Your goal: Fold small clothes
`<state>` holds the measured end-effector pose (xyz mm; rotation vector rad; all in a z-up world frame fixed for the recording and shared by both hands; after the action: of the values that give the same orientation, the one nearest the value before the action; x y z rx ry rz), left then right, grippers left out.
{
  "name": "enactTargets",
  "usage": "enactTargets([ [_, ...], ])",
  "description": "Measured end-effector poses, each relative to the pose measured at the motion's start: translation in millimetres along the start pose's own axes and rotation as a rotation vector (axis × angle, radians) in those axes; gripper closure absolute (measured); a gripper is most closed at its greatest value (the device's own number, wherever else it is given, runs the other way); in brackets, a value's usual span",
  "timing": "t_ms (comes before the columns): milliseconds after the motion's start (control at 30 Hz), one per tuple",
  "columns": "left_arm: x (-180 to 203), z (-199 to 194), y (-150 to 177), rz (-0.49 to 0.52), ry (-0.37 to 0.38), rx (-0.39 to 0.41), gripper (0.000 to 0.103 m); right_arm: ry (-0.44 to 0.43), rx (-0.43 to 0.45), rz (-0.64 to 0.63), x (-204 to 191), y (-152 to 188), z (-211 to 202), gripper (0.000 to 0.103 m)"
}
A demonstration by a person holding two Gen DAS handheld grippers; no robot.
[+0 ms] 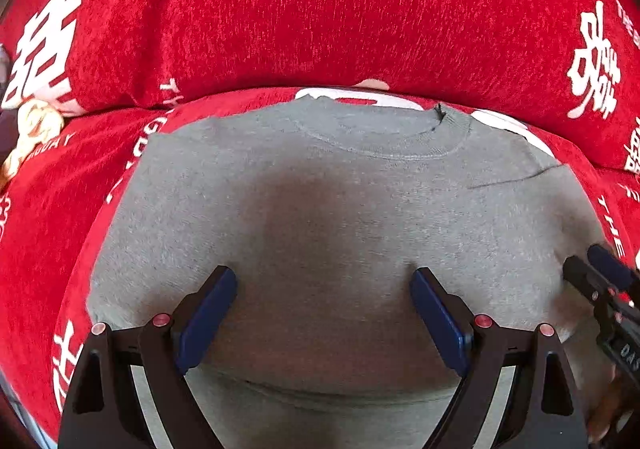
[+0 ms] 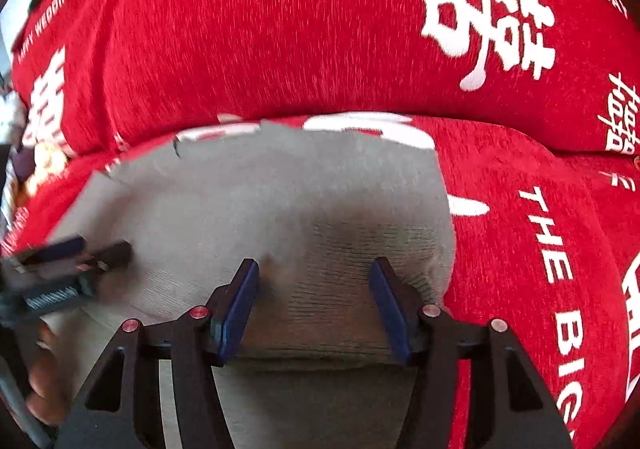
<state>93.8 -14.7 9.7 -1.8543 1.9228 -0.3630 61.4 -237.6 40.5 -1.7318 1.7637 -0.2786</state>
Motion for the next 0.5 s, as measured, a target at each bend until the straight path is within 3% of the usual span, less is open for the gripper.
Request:
enactTargets([
  [100,-8,-6,-1,-0.023,-0.004,0.005,0.013,0.060,0.015,-0.014,-7,-3,-10,0.041],
  [167,-15,-12,1,-0.051,0.015,0.018,0.013,0.053,0.033,-0.053,-20,-2,-19,0.041],
  [267,-17,-3,3,-0.042,-0.040,-0.012,0.013,0.022,-0.002,-0.090,-35,2,-16,0.038],
  [367,-16,-2,3,-0.020,-0.079,-0.006,0.011,0.061,-0.088,-0.076,-35,9,0,0.037],
  [500,-23,-20,7,-0.037,-0.075,0.020,0.011,0.062,-0.047,-0.069,-42,8,-18,0.037],
])
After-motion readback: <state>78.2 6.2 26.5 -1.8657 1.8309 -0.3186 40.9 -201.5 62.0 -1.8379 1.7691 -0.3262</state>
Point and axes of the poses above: each gripper's, at about its wrist camera, not at the fingertips, and z roughly the way its jaws point, x to its right, y to its underside, the point moved 1 cm from there along z, roughly the way its jaws point, and after that the axes turned 11 degrees about -y, right-handed, at the moved point
